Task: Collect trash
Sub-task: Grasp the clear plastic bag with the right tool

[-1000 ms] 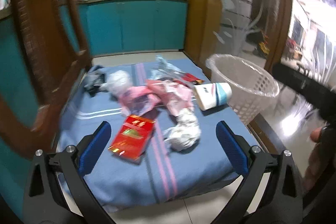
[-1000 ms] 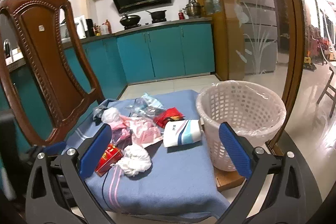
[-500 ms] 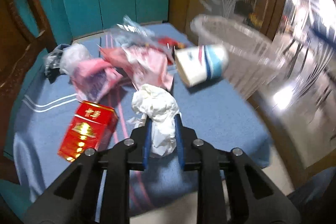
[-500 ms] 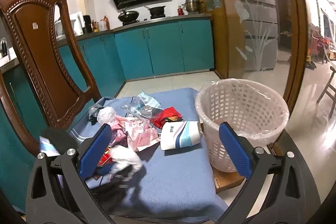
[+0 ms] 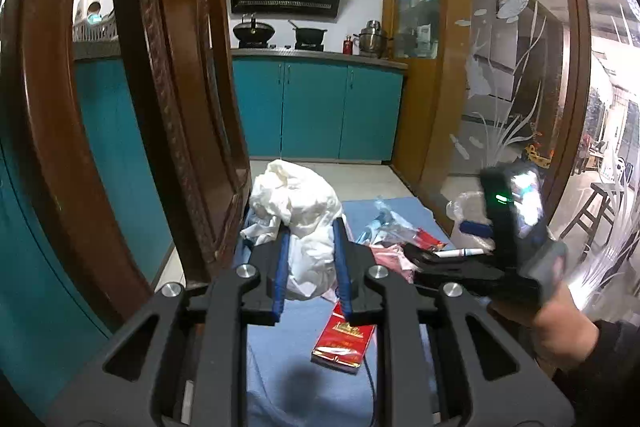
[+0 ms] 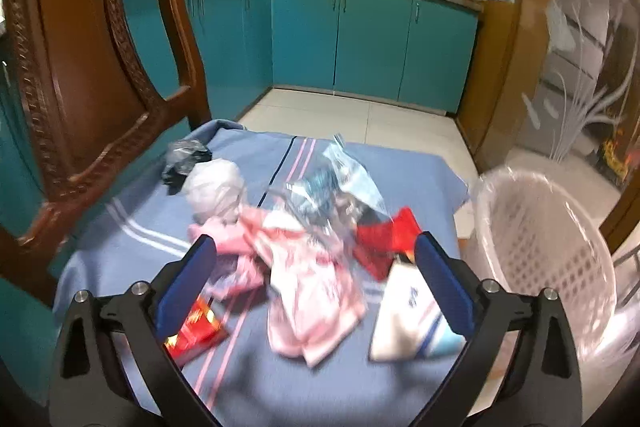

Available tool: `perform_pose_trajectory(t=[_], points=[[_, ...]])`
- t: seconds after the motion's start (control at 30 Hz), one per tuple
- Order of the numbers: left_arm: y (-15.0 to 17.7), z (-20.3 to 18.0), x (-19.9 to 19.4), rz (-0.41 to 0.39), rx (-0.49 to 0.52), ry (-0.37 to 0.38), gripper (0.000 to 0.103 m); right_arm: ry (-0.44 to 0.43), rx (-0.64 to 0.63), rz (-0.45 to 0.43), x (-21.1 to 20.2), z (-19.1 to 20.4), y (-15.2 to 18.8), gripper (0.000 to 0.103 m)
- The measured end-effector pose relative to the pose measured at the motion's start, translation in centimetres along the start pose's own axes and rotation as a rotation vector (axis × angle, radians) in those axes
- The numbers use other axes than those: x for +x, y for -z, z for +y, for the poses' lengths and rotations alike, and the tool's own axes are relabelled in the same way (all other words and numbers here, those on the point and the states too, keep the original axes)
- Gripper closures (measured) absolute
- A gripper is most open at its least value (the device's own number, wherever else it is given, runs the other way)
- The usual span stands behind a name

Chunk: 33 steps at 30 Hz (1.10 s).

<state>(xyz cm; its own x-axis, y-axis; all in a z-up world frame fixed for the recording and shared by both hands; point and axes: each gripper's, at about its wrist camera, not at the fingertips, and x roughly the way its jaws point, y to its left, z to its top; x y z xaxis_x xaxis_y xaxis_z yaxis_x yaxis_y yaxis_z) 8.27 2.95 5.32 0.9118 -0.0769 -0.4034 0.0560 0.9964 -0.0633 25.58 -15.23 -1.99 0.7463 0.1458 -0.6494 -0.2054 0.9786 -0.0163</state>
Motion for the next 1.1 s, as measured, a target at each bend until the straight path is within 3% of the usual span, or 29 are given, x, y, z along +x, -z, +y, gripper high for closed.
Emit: perform_pose_trajectory(t=[0.07, 0.13, 0.2, 0.27, 0.37, 0.5, 0.67, 0.87, 1.1], points=[[0.2, 0.0, 0.6, 0.017, -0.006, 0.005, 0.082, 0.015, -0.008, 0.032, 1.9, 0.3, -0.8, 0.016], [0.5, -0.1, 1.0, 0.041, -0.015, 0.020, 0.082, 0.030, -0.017, 0.074, 3.4, 0.1, -1.2, 0.035], [0.4, -0.1, 1.2, 0.051, -0.012, 0.029, 0.082, 0.020, -0.008, 0.137, 5.1, -0.4, -1.3, 0.072], [0.4, -0.3, 1.3, 0.053, -0.004, 0.036, 0.082, -0.019, 0.028, 0.166, 5.6, -1.3, -1.1, 0.086], [0.4, -0.5, 1.4, 0.058, -0.006, 0.050, 0.082, -0.044, 0.031, 0.088, 2.5, -2.1, -1.4, 0.095], [0.2, -0.4, 1.7, 0.074, -0.029, 0.066, 0.081, -0.117, 0.089, -0.047, -5.0, -3.7, -1.4, 0.098], [0.5, -0.8, 1.8, 0.097, -0.042, 0.092, 0.081, -0.216, 0.167, -0.158, -13.2, -4.5, 1.7, 0.098], [1.4, -2.4, 2.8, 0.141, -0.027, 0.107, 0.081, -0.265, 0.165, -0.171, -15.7, -3.4, 5.3, 0.098], [2.6, -4.5, 3.8, 0.182, 0.006, 0.104, 0.081, -0.264, 0.117, -0.147, -15.0, -2.0, 5.9, 0.098]])
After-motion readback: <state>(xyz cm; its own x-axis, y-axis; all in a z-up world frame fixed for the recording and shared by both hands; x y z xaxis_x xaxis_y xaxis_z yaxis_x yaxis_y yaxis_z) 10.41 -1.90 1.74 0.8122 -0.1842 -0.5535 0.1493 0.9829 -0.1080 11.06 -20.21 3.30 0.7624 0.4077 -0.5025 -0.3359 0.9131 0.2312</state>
